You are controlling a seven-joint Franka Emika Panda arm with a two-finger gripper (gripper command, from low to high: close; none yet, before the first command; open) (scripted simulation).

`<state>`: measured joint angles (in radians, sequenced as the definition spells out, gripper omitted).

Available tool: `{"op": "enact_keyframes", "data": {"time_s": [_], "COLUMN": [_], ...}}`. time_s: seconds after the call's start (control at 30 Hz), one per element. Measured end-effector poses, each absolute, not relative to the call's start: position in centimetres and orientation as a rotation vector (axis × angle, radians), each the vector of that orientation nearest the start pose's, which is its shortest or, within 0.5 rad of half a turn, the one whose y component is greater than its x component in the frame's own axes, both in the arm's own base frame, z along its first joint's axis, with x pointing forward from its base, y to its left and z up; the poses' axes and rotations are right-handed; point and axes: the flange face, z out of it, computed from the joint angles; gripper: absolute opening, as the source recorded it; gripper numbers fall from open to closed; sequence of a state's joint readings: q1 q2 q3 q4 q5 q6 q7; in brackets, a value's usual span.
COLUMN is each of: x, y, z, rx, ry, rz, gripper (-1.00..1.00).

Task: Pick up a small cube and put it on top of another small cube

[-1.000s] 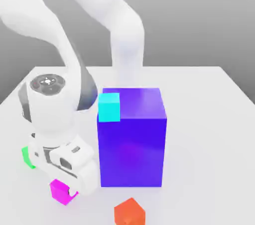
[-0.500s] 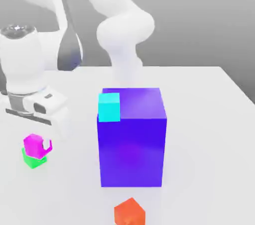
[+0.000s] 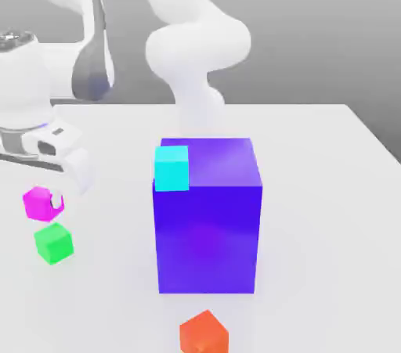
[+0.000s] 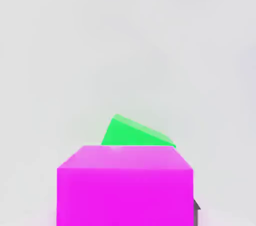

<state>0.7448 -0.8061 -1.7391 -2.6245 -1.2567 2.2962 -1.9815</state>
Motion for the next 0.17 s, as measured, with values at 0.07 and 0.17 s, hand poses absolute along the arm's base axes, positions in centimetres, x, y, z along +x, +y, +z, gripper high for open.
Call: {"op": "enact_keyframes", "data": {"time_s": [0.07,0.17], "x": [27.6,27.6], "y": [-28.35,-28.35], "z": [18.29,18.29], "rx": [1.662,1.662], "ry": [2.662,2.662], "rz": [-0.006,-0.006], "gripper": [1.0,1.0]}}
